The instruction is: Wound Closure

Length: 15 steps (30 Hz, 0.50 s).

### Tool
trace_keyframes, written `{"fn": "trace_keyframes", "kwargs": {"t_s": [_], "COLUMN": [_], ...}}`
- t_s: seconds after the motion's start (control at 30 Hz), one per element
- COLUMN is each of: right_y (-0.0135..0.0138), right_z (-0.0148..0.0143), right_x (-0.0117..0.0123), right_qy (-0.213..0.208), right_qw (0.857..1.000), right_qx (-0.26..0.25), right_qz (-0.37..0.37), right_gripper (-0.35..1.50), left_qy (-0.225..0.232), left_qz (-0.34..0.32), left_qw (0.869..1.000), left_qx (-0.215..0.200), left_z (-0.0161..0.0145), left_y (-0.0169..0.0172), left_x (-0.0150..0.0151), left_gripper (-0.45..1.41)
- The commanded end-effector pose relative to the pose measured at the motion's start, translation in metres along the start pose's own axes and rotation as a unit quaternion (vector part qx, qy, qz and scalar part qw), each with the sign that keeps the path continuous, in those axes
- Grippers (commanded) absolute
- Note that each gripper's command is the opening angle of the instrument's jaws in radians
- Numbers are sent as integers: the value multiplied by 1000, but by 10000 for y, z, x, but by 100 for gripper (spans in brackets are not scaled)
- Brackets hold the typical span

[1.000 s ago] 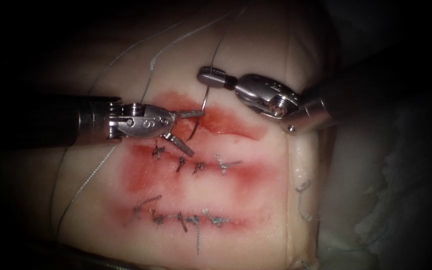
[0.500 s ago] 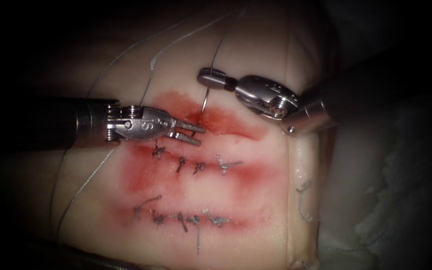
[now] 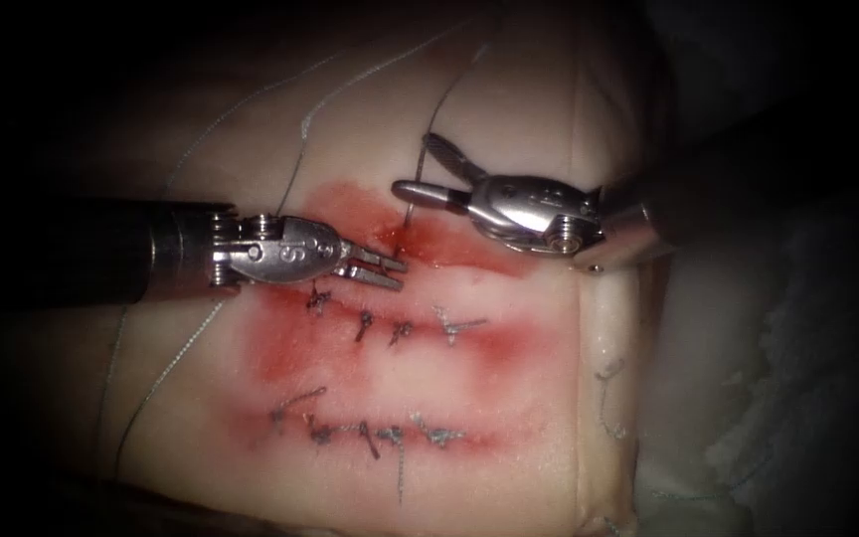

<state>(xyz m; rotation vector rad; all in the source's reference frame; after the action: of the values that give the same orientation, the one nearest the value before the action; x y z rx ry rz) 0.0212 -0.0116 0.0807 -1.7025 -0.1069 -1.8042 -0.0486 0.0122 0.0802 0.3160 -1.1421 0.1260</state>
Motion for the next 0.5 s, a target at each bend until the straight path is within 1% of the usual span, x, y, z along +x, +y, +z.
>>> {"fn": "trace_keyframes", "kwargs": {"t_s": [0.03, 0.13, 0.2, 0.33, 0.37, 0.43, 0.47, 0.5], "right_y": [4, 6, 2, -8, -13, -19, -23, -25], "right_z": [1, -5, -8, -11, -11, -12, -13, -13], "right_x": [-4, -16, -28, -50, -56, -63, -66, -68], "right_qy": [-11, -12, -11, -9, -10, -12, -14, -17], "right_qw": [1000, 999, 998, 997, 997, 996, 996, 996], "right_qx": [0, -1, 1, 8, 13, 19, 23, 24], "right_qz": [-20, -45, -57, -75, -78, -81, -86, -88], "right_gripper": [133, 138, 138, 138, 138, 138, 138, 136], "left_qy": [-6, -14, -25, -51, -60, -82, -92, -108], "left_qz": [-4, -10, -20, -43, -56, -94, -121, -169], "left_qw": [1000, 1000, 999, 998, 997, 992, 988, 980], "left_qx": [-1, 2, 2, 1, 1, 2, 4, 10], "left_z": [5, 0, -5, -14, -16, -21, -23, -27], "left_y": [8, 8, 8, 12, 13, 17, 18, 20], "left_x": [-1, -5, -9, -19, -21, -29, -33, -39], "left_gripper": [-30, -30, -35, -37, -37, -23, -23, -22]}}
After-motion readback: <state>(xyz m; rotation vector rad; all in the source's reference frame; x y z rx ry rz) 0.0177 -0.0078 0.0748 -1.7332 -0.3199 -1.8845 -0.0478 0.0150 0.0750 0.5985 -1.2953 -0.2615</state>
